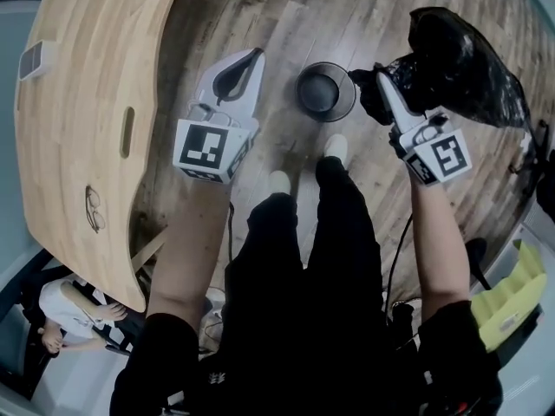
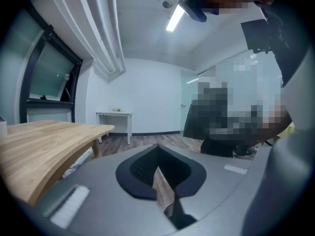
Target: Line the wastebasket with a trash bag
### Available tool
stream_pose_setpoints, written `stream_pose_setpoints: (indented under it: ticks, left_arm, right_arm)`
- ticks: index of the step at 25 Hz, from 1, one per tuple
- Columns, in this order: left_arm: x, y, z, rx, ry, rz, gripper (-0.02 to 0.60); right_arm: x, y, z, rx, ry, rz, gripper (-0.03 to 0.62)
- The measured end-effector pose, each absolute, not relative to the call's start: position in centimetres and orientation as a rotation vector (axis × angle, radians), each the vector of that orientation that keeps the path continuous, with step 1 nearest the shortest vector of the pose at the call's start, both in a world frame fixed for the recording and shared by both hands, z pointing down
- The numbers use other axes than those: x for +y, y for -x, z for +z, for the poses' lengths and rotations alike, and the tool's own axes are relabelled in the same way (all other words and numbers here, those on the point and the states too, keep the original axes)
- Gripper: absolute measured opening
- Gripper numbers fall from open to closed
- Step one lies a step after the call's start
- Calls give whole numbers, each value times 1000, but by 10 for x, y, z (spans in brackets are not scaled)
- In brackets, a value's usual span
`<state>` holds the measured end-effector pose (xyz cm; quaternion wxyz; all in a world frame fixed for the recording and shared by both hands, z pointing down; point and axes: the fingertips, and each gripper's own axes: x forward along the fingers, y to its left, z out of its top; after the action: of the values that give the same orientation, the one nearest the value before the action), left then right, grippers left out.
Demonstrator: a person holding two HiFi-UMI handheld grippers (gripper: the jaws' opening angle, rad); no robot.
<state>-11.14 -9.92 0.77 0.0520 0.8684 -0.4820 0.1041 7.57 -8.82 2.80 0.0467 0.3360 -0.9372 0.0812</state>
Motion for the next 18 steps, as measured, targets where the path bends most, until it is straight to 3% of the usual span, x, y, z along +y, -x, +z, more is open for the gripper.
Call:
stream_pose_setpoints:
  ticks: [7,18]
  left_arm:
    - [-89,117,22,-1499,-2652,334,8]
    - [-122,85,169,-1333,-2768,333,8]
  right_arm:
    - [-81,-68,38,-2908,-951,164,2]
    - [-91,-72,170,-2937,-857,138,2]
